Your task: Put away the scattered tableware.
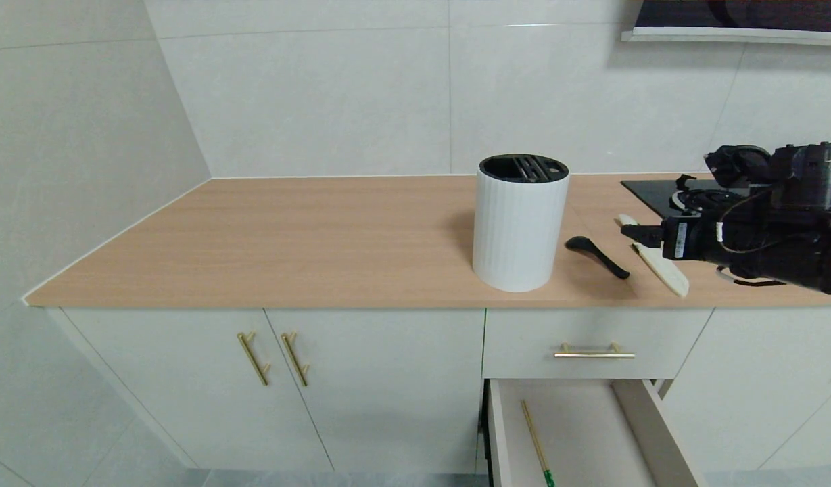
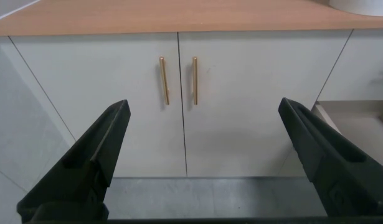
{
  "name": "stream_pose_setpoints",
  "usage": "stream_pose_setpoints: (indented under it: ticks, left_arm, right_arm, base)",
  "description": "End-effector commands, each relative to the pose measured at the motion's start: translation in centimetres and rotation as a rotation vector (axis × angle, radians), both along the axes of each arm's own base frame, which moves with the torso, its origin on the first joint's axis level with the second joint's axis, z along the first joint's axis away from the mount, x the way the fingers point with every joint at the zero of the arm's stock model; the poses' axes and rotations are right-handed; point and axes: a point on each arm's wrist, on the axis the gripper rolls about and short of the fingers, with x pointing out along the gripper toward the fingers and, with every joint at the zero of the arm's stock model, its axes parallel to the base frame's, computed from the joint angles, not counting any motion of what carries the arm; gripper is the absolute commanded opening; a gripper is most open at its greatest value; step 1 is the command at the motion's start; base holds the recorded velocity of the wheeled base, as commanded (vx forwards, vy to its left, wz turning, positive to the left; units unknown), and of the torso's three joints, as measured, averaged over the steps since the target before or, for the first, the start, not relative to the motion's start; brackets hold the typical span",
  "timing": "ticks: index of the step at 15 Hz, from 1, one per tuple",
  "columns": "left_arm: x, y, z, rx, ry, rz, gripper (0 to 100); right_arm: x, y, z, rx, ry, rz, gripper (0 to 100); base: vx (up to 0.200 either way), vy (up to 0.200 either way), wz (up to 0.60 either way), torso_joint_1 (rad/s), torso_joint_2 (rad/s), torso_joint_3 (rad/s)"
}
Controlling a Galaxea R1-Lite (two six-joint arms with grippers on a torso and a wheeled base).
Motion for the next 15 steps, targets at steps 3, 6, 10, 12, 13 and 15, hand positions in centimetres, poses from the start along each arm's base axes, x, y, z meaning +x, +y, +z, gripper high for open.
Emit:
stream_pose_setpoints:
  ticks: [3, 6, 10, 12, 13, 15]
  left_arm:
    - [0.0, 0.0, 0.0, 0.000, 0.000, 0.002, 100]
    - [0.0, 0.0, 0.0, 0.000, 0.000, 0.000, 100]
    - [0.0, 0.0, 0.0, 0.000, 0.000, 0.002, 100]
    - [0.0, 0.0, 0.0, 0.000, 0.000, 0.000, 100]
    - [0.0, 0.0, 0.0, 0.000, 0.000, 0.000, 100]
    - [0.0, 0.0, 0.0, 0.000, 0.000, 0.002, 100]
  right_arm:
    - [5.3, -1.1, -1.5, -0.029, 0.000, 0.068, 100]
    - [8.3, -1.0, -2.0, -0.025, -0.020, 0.167, 100]
    - [8.8, -1.7, -5.8, -0.053, 0.063, 0.292, 100]
    - [9.0, -1.9, -6.4, -0.068, 0.075, 0.292, 100]
    - [9.2, -1.9, -6.7, -0.068, 0.078, 0.290, 100]
    - [9.8, -1.9, -7.0, -0.074, 0.076, 0.274, 100]
  base:
    - [0.000, 0.000, 0.00, 0.000, 0.00, 0.000]
    - [0.000, 0.000, 0.00, 0.000, 0.00, 0.000]
    - [0.000, 0.000, 0.00, 0.000, 0.00, 0.000]
    - [0.000, 0.000, 0.00, 0.000, 0.00, 0.000]
    - [0.000, 0.000, 0.00, 0.000, 0.00, 0.000]
    - [0.000, 0.000, 0.00, 0.000, 0.00, 0.000]
